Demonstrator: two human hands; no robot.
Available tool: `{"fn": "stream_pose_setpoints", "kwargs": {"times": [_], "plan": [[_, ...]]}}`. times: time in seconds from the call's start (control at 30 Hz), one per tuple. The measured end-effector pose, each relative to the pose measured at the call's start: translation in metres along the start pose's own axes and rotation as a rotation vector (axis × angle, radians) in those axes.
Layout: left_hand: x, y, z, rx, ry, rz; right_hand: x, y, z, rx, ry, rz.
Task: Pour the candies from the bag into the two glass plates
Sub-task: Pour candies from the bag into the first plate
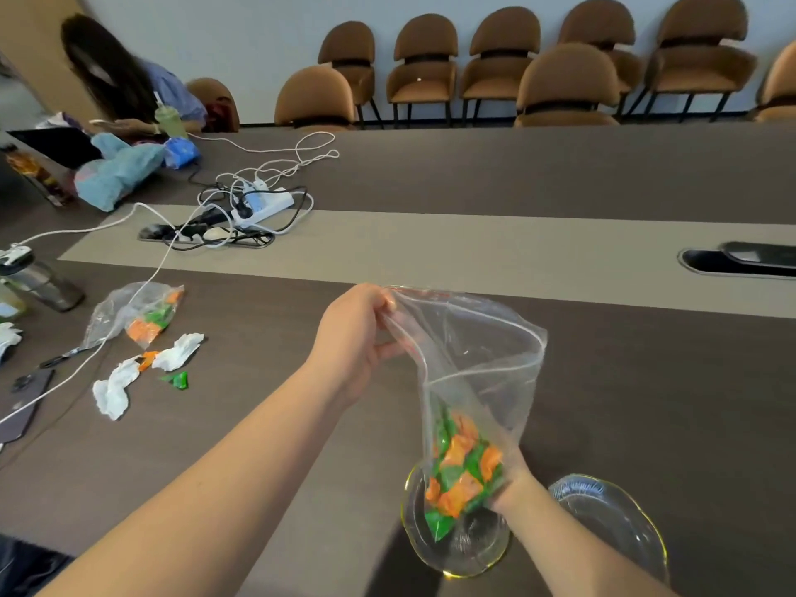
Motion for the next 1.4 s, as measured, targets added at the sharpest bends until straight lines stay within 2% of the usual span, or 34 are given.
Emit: {"fn": "stream_pose_setpoints", "kwargs": {"times": [0.1,0.23,0.3,0.4,0.57,0.63,0.73,0.97,1.07,1.2,1.3,1.4], "plan": [[0.003,-0.007,-0.011,0.04,0.01,0.013,0.01,0.006,-0.014,-0.013,-0.063,-0.03],[0.007,-0.015,-0.026,0.099,-0.028,0.064,0.017,0.014,-0.022,-0.085,0.039,-0.099],[0.009,-0.019,-0.028,0.089,-0.101,0.08,0.022,0.016,-0.03,-0.062,0.071,-0.077],[0.009,-0.024,-0.027,0.048,-0.293,0.082,0.034,0.015,-0.05,0.042,0.129,0.011],[0.019,-0.035,-0.043,-0.028,-0.617,0.166,0.057,0.03,-0.103,0.243,0.45,0.242],[0.026,-0.04,-0.064,-0.031,-0.738,0.18,0.06,0.04,-0.119,0.315,0.477,0.239],[0.032,-0.046,-0.112,0.05,-0.811,0.131,0.068,0.055,-0.135,0.384,0.511,0.24],[0.037,-0.051,-0.195,0.251,-0.708,0.1,0.078,0.069,-0.148,0.485,0.58,0.253],[0.036,-0.047,-0.22,0.357,-0.556,0.028,0.07,0.074,-0.149,0.536,0.671,0.228],[0.029,-0.04,-0.242,0.527,-0.208,-0.111,0.059,0.079,-0.145,0.573,0.777,0.18],[0.031,-0.042,-0.24,0.559,-0.049,-0.109,0.05,0.08,-0.14,0.574,0.843,0.137],[0.032,-0.046,-0.237,0.493,-0.173,-0.118,0.041,0.079,-0.136,0.57,0.861,0.09]]}}
Point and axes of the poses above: each hand's wrist, its own y-axis away from the middle knuckle, its own x-axis out of the back of the hand, z = x × y, the point moved 9 cm from there along -y, towards the middle knuckle, and after that the axes turned 10 degrees about x, right-handed, at the moved point
